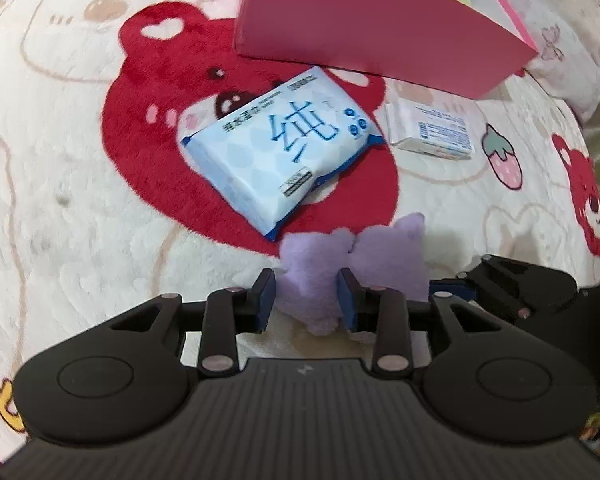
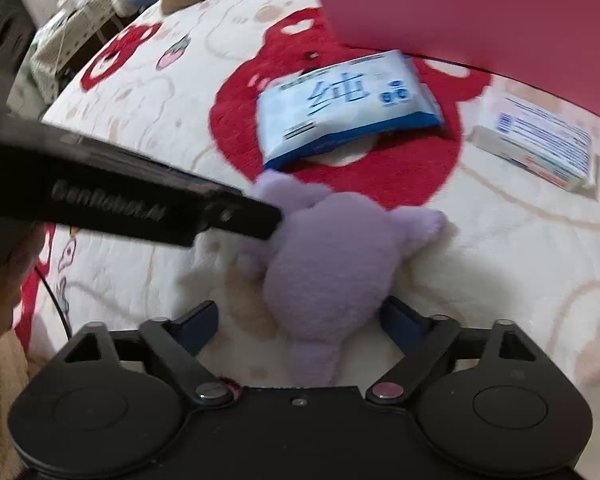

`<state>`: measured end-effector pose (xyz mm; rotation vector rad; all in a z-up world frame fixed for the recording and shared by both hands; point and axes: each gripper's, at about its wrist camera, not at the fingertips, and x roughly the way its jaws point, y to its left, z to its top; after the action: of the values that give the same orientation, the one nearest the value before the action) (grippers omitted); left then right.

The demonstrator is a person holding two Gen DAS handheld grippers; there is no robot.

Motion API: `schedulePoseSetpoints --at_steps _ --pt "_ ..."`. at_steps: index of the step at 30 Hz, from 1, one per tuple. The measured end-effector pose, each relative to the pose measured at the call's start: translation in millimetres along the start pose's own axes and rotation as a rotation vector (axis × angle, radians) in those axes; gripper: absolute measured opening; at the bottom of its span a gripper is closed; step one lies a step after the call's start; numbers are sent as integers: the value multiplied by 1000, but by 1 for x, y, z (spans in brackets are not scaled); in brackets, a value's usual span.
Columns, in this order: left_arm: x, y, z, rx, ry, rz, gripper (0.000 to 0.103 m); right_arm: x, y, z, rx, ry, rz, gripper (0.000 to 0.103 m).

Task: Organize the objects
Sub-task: 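Close the left tool on the purple plush toy, then lift the purple plush toy with the left tool toward the pink box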

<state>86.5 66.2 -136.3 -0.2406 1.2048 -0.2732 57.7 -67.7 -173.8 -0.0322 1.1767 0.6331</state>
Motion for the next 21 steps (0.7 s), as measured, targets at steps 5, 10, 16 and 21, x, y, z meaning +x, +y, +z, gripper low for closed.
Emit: schedulePoseSetpoints --at_steps 5,10,16,21 --pt "3 8 0 -58 10 -40 38 -4 5 0 -21 -7 -40 80" --pt "2 1 -4 -45 6 -113 35 -15 6 0 -62 -67 -154 63" --pt "-6 -12 -4 -6 -50 -108 31 -22 10 0 -153 -125 -250 61" --pt "-11 -14 -6 -8 -54 -117 31 -29 8 2 -141 -142 -249 60"
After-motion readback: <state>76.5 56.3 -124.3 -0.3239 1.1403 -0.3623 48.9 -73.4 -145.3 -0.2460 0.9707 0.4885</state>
